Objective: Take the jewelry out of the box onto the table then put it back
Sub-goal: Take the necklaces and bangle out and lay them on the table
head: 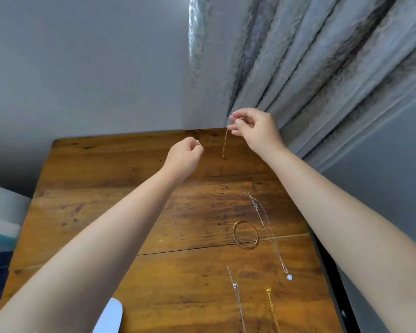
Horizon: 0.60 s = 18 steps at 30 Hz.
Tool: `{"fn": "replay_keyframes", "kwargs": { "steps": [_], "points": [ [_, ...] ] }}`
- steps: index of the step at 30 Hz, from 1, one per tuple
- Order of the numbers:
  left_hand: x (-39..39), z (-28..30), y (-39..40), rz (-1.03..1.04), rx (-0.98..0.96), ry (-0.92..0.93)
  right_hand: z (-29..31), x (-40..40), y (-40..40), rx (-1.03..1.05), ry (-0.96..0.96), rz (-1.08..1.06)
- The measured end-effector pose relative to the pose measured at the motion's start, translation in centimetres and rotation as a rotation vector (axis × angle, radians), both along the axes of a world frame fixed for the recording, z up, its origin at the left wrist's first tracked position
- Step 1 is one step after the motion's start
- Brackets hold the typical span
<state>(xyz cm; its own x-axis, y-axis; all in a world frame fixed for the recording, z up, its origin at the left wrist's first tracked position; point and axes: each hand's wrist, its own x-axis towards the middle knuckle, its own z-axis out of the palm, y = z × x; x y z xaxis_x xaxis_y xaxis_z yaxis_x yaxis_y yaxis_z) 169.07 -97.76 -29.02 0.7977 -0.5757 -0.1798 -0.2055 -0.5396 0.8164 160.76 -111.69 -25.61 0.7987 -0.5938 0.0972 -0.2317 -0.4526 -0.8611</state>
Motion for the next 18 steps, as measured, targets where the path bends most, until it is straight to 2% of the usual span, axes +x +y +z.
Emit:
{"fn": "replay_keyframes", "kwargs": {
  "steps": [2, 5, 7, 9, 11, 13, 15, 18],
  "points": [
    [-0.3, -1.8, -0.1, -0.095, 0.196, -0.105, -2.3, -0.4, 0.2, -0.106, 0.066, -0.003],
    [-1.8, -5.2, 0.6, -0.230, 0.500, -0.260, -6.9, -2.0, 1.6, -0.274, 0.310, 0.082],
    [-3.3, -6.9, 1.4, -0.316, 0.631, -0.339, -9.9, -3.3, 3.0, -0.342, 0.474, 0.160],
    [-4.6, -8.4, 2.1, -0.399, 0.699, -0.386, -12.0, -4.6, 4.3, -0.404, 0.556, 0.220],
    [-6.0, -9.2, 2.8, -0.489, 0.748, -0.432, -13.2, -5.7, 5.2, -0.467, 0.578, 0.265],
    [-7.2, -9.1, 3.8, -0.549, 0.828, -0.632, -13.8, -6.6, 5.6, -0.509, 0.575, 0.301],
    [-8.1, -8.2, 4.2, -0.561, 0.933, -0.751, -14.0, -7.4, 5.7, -0.506, 0.547, 0.305],
    [-9.4, -8.9, 4.8, -0.536, 0.894, -0.857, -13.9, -8.5, 5.7, -0.492, 0.506, 0.313]
  ]
}}
